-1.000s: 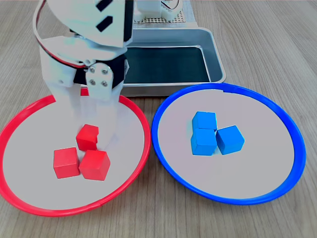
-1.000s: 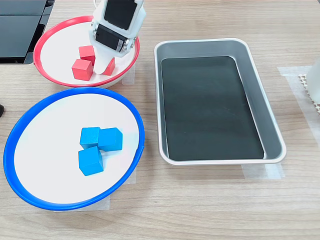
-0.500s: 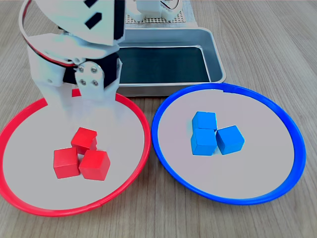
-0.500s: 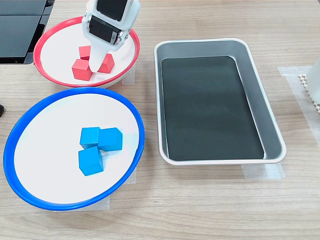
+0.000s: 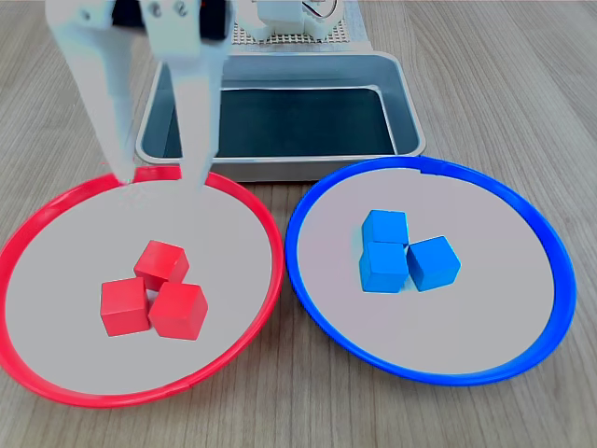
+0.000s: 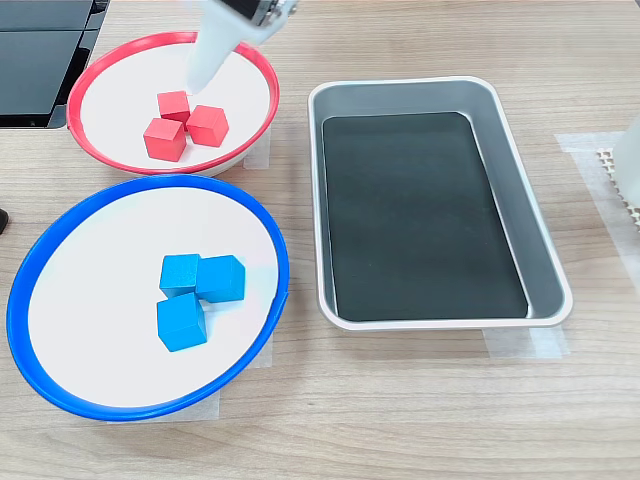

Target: Relocate any misplaced blocks to their matching dishes.

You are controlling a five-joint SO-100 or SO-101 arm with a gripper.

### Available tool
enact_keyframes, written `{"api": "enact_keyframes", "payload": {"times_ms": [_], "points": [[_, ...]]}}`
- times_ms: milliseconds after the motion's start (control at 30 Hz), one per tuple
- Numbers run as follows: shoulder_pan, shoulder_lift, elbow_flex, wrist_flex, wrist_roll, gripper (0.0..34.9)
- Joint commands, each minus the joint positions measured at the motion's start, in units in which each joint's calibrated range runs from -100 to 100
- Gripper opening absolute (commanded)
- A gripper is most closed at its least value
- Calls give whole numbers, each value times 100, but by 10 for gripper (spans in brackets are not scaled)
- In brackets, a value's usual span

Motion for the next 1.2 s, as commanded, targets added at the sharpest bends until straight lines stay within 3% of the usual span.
{"api": "enact_keyframes", "payload": {"times_ms": [0, 67, 367, 600, 733, 933, 1167], "points": [[-361, -1906, 1891, -226, -83, 44], [-634, -2853, 2901, -301, -215, 4], [-1349, -5940, 5796, -647, -1133, 3], [-1632, -7467, 7425, -1365, -2613, 3], [-1641, -8635, 8117, -1217, -3453, 3], [-1349, -10025, 8600, -433, -4488, 3], [-1218, -10733, 8973, -28, -4938, 3]]}}
